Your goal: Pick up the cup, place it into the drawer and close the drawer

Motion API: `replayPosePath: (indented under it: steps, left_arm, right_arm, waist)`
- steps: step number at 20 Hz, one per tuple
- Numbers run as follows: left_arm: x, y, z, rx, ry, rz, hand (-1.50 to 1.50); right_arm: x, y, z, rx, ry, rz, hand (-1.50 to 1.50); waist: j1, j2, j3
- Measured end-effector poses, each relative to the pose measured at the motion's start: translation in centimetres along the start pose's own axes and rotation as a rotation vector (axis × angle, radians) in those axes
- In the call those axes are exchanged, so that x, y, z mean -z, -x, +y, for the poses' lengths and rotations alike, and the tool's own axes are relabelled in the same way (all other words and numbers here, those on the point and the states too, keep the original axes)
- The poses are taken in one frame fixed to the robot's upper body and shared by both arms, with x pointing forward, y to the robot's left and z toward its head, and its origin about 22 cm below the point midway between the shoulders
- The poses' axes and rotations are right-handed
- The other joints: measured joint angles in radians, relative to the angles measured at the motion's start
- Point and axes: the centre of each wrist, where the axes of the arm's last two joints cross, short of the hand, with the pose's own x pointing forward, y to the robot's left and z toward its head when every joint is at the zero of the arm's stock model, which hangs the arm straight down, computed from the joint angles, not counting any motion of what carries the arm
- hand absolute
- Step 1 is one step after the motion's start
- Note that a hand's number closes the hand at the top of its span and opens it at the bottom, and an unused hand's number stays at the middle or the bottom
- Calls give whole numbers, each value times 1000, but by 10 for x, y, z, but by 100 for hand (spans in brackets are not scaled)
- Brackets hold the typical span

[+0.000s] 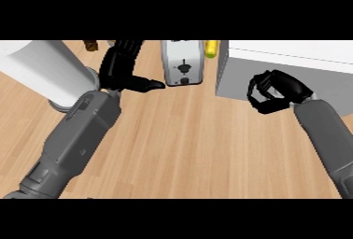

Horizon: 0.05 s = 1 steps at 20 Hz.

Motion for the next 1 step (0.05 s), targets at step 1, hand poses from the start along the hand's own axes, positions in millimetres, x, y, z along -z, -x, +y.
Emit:
replayPosePath:
  steps: [1]
  left_arm:
    - [0, 0, 0, -4, 4, -1, -150]
  right_arm:
    - [-1, 0, -1, 6, -2, -1, 150]
  waist:
    - [2, 1, 1]
